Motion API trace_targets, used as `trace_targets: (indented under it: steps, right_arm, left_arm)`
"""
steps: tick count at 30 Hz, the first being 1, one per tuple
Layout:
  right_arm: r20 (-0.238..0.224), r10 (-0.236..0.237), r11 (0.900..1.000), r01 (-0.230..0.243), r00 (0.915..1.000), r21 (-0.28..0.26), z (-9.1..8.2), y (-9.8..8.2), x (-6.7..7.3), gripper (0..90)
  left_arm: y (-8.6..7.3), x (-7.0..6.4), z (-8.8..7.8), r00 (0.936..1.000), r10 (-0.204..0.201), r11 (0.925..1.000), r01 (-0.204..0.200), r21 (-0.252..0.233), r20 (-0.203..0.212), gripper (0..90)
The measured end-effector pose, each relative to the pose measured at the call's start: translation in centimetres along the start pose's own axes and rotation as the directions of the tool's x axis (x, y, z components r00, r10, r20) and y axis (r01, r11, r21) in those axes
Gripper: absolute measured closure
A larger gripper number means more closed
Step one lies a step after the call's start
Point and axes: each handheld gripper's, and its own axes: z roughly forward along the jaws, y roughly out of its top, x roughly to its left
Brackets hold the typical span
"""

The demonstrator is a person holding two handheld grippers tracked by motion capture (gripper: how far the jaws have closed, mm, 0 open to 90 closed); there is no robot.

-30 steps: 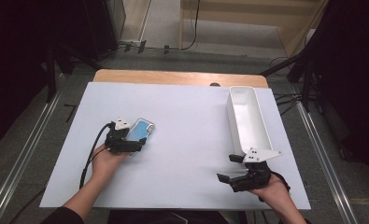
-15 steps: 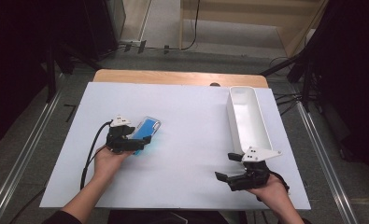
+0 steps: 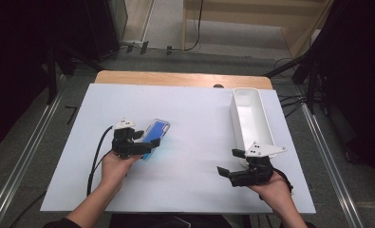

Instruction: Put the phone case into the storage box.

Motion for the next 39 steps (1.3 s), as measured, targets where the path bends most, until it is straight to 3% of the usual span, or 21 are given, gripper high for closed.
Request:
trace_targets:
  steps: [14,18,22,31,37,39]
  right_arm:
    - [0.017,0.030,0.999,-0.030,0.9994,-0.018,0.8,1.6,0.2,13.2]
    - [0.007,0.045,0.999,-0.045,0.9989,-0.025,0.8,2.0,0.2,13.2]
    - [0.021,0.063,0.998,-0.063,0.9978,-0.009,0.9,2.5,0.0,13.2]
    - [0.021,0.102,0.995,-0.102,0.9946,-0.005,1.3,3.9,-0.1,13.2]
    - [-0.011,0.196,0.981,-0.196,0.9806,0.003,1.8,5.2,-0.2,13.2]
    - [-0.013,0.200,0.980,-0.200,0.9797,0.004,1.9,5.3,-0.1,13.2]
  left_arm:
    - [-0.3,-2.5,0.6,0.9990,-0.006,0.9990,0.008,-0.044,0.045,16.6]
    - [-0.4,-2.8,0.7,0.9982,-0.032,0.9968,0.036,-0.071,0.052,16.6]
    - [-0.5,-3.2,0.8,0.9984,-0.035,0.9950,0.039,-0.092,0.044,16.6]
    - [-0.6,-4.3,1.3,0.9965,-0.048,0.9888,0.057,-0.138,0.068,16.5]
    - [-0.5,-4.9,1.5,0.9958,-0.049,0.9828,0.061,-0.174,0.077,16.5]
    - [-0.6,-5.1,1.6,0.9960,-0.050,0.9804,0.063,-0.187,0.073,16.5]
